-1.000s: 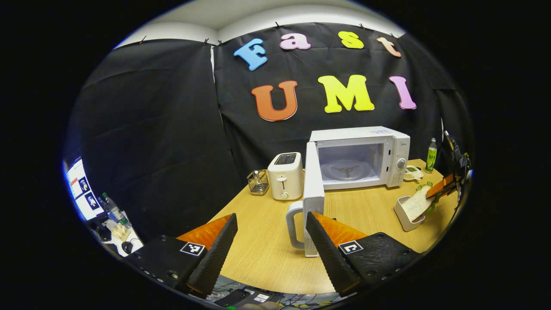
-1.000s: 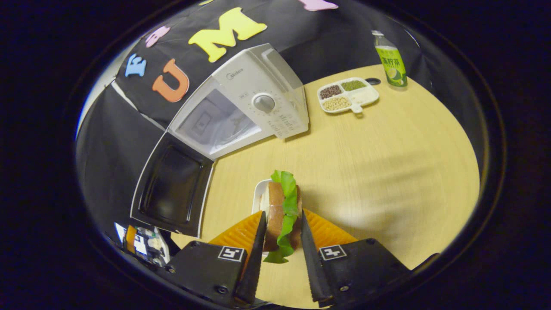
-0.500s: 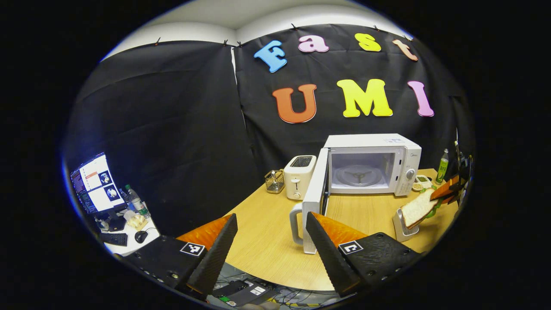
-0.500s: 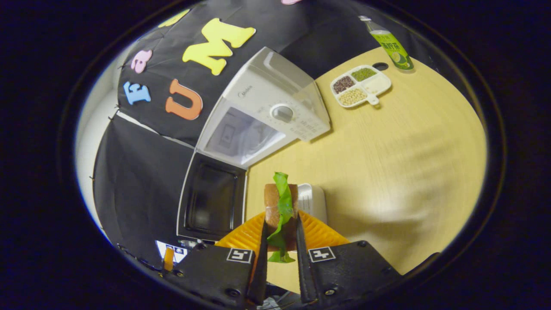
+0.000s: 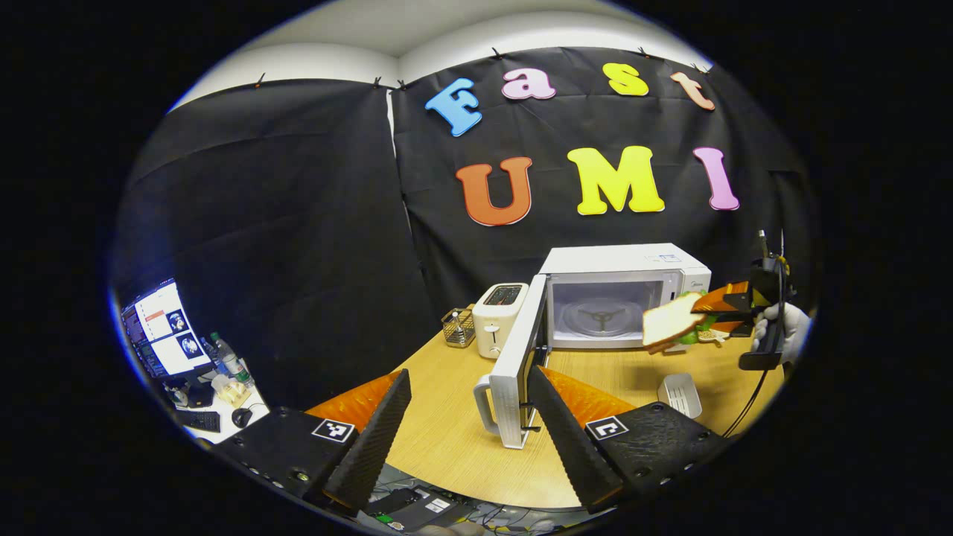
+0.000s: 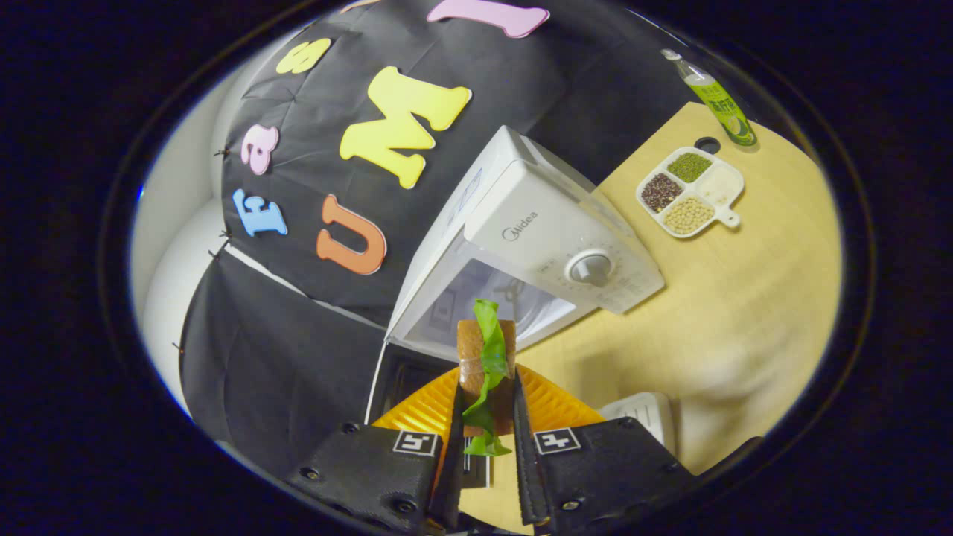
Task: Open the microwave oven with the left hand, put the food in, and close the microwave oven.
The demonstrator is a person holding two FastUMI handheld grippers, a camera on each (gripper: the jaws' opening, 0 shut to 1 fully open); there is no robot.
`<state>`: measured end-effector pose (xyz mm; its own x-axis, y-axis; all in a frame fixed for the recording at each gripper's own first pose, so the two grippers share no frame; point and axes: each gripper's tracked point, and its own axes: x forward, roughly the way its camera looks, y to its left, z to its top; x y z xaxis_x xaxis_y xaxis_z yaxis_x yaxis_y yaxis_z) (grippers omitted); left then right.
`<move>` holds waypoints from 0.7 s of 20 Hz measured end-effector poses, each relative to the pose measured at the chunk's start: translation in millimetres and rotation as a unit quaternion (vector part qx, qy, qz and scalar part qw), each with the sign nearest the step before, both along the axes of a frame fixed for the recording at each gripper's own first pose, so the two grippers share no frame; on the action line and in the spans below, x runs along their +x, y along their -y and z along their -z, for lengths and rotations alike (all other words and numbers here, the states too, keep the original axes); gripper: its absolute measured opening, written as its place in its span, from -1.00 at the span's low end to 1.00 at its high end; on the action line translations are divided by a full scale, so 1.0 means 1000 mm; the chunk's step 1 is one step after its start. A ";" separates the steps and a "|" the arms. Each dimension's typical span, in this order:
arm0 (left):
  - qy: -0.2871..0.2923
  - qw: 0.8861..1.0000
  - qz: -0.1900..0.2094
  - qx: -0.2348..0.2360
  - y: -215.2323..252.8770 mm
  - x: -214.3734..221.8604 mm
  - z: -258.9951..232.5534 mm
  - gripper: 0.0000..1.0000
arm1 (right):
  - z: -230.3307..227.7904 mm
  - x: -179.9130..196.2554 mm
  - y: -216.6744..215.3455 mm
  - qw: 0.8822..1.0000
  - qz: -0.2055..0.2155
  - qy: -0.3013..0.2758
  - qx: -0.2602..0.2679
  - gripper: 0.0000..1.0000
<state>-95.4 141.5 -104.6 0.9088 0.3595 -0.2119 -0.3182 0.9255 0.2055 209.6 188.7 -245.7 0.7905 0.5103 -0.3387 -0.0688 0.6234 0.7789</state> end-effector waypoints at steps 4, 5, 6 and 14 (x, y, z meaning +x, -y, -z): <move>0.010 0.997 0.075 0.028 0.012 0.028 -0.016 0.93 | 0.021 0.049 -0.046 0.996 0.073 0.023 0.038 -0.32; 0.011 0.996 0.088 0.026 0.014 0.035 -0.017 0.93 | 0.025 0.061 -0.054 0.994 0.094 0.027 0.053 -0.33; 0.013 0.995 0.098 0.024 0.013 0.041 -0.018 0.94 | 0.029 0.074 -0.062 0.991 0.112 0.033 0.062 -0.33; 0.002 0.992 0.125 0.002 -0.013 0.052 -0.002 0.94 | 0.054 0.154 -0.091 0.965 0.240 0.053 0.097 -0.33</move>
<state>-43.2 154.2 -103.0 0.9703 0.1235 -0.2082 -0.0793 0.9748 0.2084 363.9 280.0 -299.2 0.9762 0.1228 -0.1788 0.1065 0.4468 0.8883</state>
